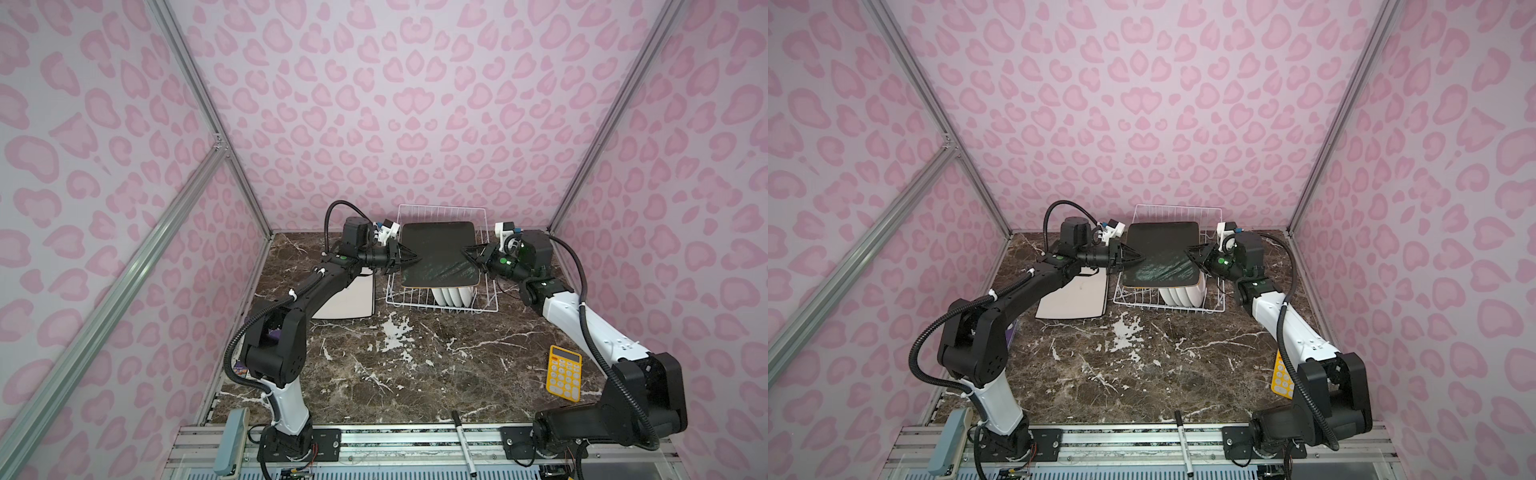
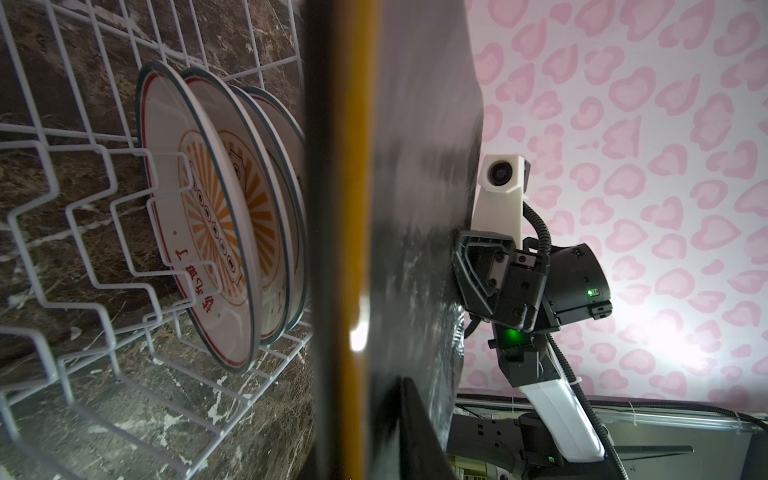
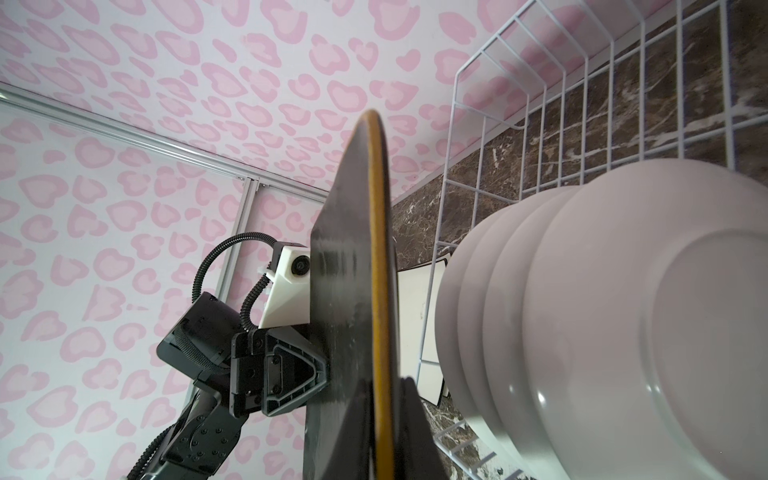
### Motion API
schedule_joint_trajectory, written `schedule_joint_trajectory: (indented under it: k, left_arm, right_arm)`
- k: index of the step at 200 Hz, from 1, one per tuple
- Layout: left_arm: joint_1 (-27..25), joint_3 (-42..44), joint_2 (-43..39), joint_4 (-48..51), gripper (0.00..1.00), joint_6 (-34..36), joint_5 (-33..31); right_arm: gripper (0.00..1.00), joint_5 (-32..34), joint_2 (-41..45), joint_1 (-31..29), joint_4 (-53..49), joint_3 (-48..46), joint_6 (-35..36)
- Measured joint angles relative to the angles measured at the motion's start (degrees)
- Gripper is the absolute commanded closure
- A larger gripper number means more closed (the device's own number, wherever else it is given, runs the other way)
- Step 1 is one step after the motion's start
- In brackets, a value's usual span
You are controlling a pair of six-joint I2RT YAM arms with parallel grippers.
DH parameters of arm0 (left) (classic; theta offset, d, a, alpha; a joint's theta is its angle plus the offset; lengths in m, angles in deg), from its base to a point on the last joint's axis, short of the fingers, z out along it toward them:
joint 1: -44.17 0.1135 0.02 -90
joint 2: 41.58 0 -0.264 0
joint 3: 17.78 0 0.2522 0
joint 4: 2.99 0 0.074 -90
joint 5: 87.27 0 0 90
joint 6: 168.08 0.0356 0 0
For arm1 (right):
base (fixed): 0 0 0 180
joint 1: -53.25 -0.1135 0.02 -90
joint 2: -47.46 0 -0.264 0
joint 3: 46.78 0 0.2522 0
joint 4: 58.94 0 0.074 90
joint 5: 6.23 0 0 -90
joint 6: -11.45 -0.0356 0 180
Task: Unload the plates from the dish rack
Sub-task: 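Close the left gripper on the dark plate's edge while the right gripper holds it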
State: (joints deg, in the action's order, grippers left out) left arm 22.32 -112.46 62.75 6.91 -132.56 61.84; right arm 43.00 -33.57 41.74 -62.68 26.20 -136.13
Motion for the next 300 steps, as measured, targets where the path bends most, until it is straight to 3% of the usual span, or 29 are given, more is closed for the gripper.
schedule_joint_trajectory:
  k: [50,87,148,300]
  left_arm:
    - [0.0,0.0,0.8,-2.1,0.76,-1.3,-0.1]
    - [-0.1,0.0,1.0,-2.3,0.75,-2.1,-0.4]
    - [0.2,-0.6,1.2,-5.4,0.96,-5.6,2.0]
    - [0.0,-0.3,0.9,-7.4,0.96,-4.6,0.2]
  right_arm:
    - [1.0,0.2,-0.9,0.0,0.9,0.2,-0.1]
    - [1.0,0.0,-1.8,-0.5,2.1,0.4,0.1]
    - [1.0,-0.4,-2.4,-0.4,3.0,0.7,-1.8]
    - [0.52,-0.2,-2.2,-0.6,0.6,1.5,2.8]
